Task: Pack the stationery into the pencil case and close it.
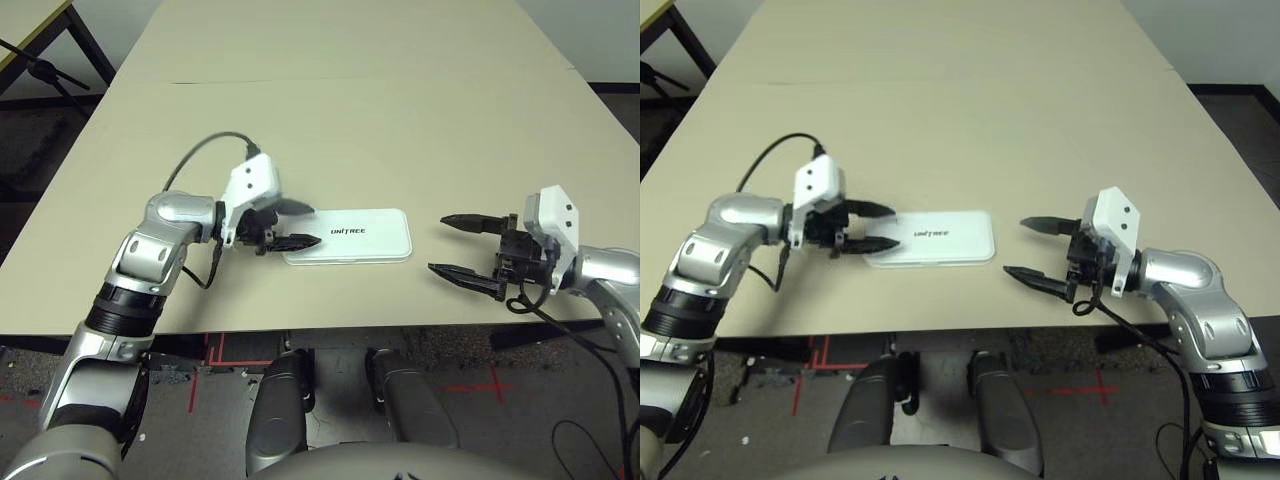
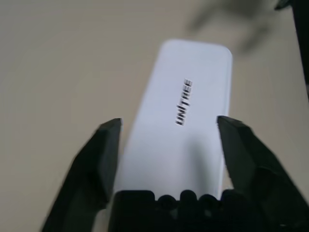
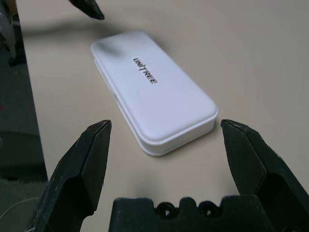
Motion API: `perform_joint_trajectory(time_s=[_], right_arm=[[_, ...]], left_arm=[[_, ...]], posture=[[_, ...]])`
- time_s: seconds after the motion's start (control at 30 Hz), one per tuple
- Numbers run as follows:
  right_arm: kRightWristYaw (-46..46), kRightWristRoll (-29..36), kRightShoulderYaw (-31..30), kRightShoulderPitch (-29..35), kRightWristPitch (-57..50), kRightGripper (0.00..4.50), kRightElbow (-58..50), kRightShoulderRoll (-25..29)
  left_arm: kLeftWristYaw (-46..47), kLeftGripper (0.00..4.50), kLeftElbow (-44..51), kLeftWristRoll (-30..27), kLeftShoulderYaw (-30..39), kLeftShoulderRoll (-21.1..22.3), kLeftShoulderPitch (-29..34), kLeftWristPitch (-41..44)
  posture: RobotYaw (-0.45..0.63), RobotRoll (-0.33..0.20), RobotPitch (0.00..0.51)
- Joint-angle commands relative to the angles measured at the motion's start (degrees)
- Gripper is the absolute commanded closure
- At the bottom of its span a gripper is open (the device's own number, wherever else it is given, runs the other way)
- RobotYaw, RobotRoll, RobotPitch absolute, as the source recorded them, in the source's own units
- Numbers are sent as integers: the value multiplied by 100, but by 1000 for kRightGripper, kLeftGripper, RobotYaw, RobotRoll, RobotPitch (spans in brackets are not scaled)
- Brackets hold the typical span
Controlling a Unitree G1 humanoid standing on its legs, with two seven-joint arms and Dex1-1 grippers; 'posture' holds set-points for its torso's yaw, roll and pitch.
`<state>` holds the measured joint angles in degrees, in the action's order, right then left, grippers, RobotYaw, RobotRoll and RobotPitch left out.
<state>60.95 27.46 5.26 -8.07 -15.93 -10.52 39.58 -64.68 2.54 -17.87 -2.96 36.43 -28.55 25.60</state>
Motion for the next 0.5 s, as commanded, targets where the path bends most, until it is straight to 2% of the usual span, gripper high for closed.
perform_joint_trajectory(time_s=[0.03, 0.17, 0.3, 0.5], right_arm=[[-363, 102, 147, -117, -82, 0, 131, -232], [-1430, -227, 307, -490, 59, 0, 488, -774], [-2687, -842, 480, -859, 307, 0, 1200, -1195], [-4260, -1531, 855, -1512, 965, 0, 2587, -1418]], left_arm=[[408, 25, 66, -197, 399, -44, 257, 81], [1242, 25, -224, -219, 1029, -226, 438, -1], [2227, 25, -908, -104, 1760, -377, 452, -352], [3192, 25, -1963, 21, 2387, -375, 339, -1115]], posture=[[-93, 0, 177], [-83, 0, 175], [-83, 0, 175], [-65, 0, 167]])
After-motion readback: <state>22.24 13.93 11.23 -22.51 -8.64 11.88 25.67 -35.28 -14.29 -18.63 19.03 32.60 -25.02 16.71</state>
